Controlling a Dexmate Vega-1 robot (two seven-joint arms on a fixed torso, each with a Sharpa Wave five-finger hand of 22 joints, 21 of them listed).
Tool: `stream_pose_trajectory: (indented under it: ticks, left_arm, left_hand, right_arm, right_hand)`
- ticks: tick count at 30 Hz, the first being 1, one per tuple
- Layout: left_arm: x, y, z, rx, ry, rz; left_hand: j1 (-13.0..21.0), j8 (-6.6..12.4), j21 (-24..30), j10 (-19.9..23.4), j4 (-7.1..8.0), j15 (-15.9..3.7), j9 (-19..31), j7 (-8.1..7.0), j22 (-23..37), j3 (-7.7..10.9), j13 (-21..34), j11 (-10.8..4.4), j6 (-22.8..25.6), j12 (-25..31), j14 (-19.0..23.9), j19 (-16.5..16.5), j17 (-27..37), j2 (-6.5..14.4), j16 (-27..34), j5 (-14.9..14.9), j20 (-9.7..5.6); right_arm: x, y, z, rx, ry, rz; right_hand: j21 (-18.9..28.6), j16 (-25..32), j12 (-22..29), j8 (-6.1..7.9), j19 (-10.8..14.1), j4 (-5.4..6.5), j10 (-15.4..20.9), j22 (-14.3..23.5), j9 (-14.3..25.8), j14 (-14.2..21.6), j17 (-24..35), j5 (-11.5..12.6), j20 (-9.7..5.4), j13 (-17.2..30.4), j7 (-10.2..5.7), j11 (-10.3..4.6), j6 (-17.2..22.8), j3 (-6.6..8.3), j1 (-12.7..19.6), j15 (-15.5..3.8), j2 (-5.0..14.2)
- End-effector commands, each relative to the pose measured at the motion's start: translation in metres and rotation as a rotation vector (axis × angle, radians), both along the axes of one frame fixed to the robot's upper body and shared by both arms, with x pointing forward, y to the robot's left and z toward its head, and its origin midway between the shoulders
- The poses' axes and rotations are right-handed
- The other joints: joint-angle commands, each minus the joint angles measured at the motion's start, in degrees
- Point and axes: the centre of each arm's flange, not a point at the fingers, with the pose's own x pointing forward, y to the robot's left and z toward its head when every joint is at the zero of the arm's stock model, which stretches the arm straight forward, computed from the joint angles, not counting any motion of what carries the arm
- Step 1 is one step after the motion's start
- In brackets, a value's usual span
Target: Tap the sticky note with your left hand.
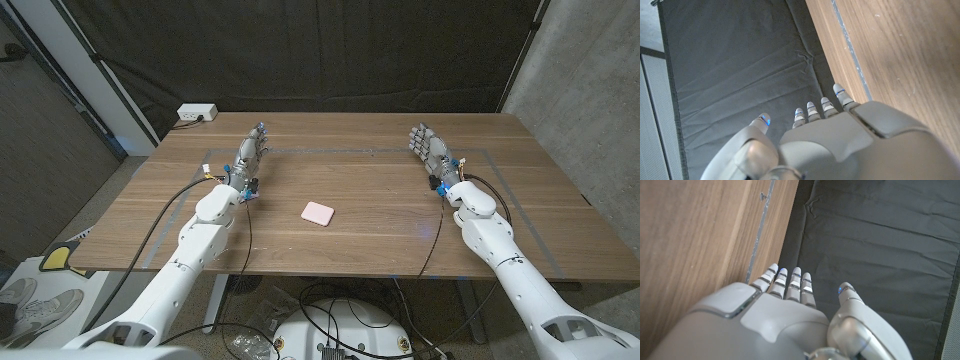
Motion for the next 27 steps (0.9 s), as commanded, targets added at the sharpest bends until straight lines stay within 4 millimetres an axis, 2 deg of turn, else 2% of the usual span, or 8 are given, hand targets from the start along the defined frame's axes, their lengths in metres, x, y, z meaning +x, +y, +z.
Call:
stream_pose_trajectory:
  ticks: [1,11,16,18,20,22,25,27]
  left_arm:
    - [-0.023,-0.005,0.005,0.105,-0.041,0.224]
    - [-0.046,-0.017,0.005,0.191,-0.056,0.397]
    - [-0.056,-0.022,0.004,0.21,-0.062,0.449]
    - [-0.06,-0.024,0.005,0.222,-0.063,0.472]
    - [-0.064,-0.026,0.005,0.243,-0.069,0.502]
    - [-0.069,-0.028,0.006,0.266,-0.072,0.541]
    - [-0.075,-0.031,0.005,0.289,-0.078,0.581]
    - [-0.078,-0.033,0.005,0.3,-0.075,0.606]
  left_hand:
    - [1.9,0.53,0.3,1.4,-1.14,-0.07,0.1,0.0,0.0,0.53,0.3,-0.29,1.4,0.3,1.1,1.0,0.0,1.0,0.3,-0.4,0.15]
    - [3.8,0.79,0.4,3.5,-2.23,0.04,0.1,0.25,0.0,1.41,0.3,-0.08,3.5,0.6,2.7,2.4,0.1,0.7,0.2,-1.3,0.33]
    - [4.5,0.77,0.2,4.4,-2.57,-0.06,0.1,0.54,0.0,1.75,0.3,0.37,4.1,0.6,2.7,2.3,0.1,0.6,-0.1,-1.7,-0.5]
    - [4.7,0.76,0.2,4.6,-2.64,-0.04,0.1,0.72,0.0,1.84,0.3,0.46,4.3,0.6,2.9,2.3,0.1,0.6,-0.1,-1.9,-0.98]
    - [5.3,0.72,0.2,5.2,-2.88,-0.33,0.1,1.19,0.0,2.15,0.3,0.75,5.1,0.5,3.4,2.8,0.1,0.6,-0.1,-2.4,-3.21]
    - [5.8,0.91,0.4,6.0,-3.06,-0.93,0.1,1.36,0.0,2.37,0.3,1.11,6.3,0.5,4.5,3.8,0.1,0.6,0.0,-2.9,-4.15]
    - [6.1,1.16,0.5,7.0,-3.17,-1.14,0.1,1.64,0.0,2.52,0.3,1.23,7.5,0.7,5.2,4.0,0.1,0.6,0.1,-3.2,-4.27]
    - [6.3,1.25,0.5,7.5,-3.24,-1.13,0.1,1.63,0.0,2.63,0.3,0.97,8.2,0.7,5.4,4.3,0.1,0.6,0.0,-3.5,-3.3]
  right_arm:
    - [0.0,0.001,-0.005,-0.011,0.012,0.005]
    - [-0.001,0.001,-0.006,-0.018,0.011,0.014]
    - [-0.001,0.003,-0.006,-0.021,0.011,0.022]
    - [0.0,0.004,-0.006,-0.022,0.009,0.025]
    - [0.0,0.005,-0.005,-0.025,0.005,0.029]
    - [0.0,0.006,-0.004,-0.029,0.002,0.033]
    - [0.0,0.007,-0.002,-0.032,-0.002,0.037]
    - [0.001,0.008,-0.002,-0.032,-0.002,0.039]
  right_hand:
    - [0.3,0.3,0.6,0.37,0.5,-0.04,0.7,0.1,0.2,0.6,0.1,0.3,0.55,0.3,-0.03,0.43,1.0,0.44,0.7,0.17,-0.1]
    - [0.3,0.3,0.7,0.53,0.6,-0.21,1.4,0.2,0.2,1.0,0.1,0.3,0.7,0.3,-0.08,0.53,1.6,0.63,0.9,0.17,-0.15]
    - [0.3,0.2,0.8,0.55,0.6,-0.32,1.7,0.2,0.2,1.1,0.1,0.3,0.85,0.3,-0.13,0.63,1.8,0.69,1.0,0.36,-0.21]
    - [0.2,0.2,0.9,0.53,0.6,-0.42,2.0,0.2,0.2,1.2,0.1,0.3,0.86,0.3,-0.14,0.89,1.9,0.8,1.1,0.35,-0.19]
    - [0.2,0.2,0.9,0.54,0.6,-0.47,2.0,0.2,0.2,1.2,0.1,0.2,0.85,0.3,-0.1,0.89,2.0,0.82,1.2,0.35,-0.22]
    - [0.2,0.2,0.9,0.55,0.6,-0.5,2.1,0.2,0.2,1.2,0.1,0.2,0.87,0.3,-0.07,0.89,2.0,0.85,1.2,0.41,-0.22]
    - [0.2,0.1,0.9,0.54,0.7,-0.58,2.2,0.2,0.2,1.3,0.1,0.2,1.12,0.3,-0.08,0.72,2.1,0.91,1.3,0.4,-0.24]
    - [0.3,0.1,0.9,0.54,0.8,-0.6,2.2,0.2,0.2,1.3,0.1,0.2,1.31,0.3,-0.09,0.71,2.1,0.92,1.3,0.42,-0.25]
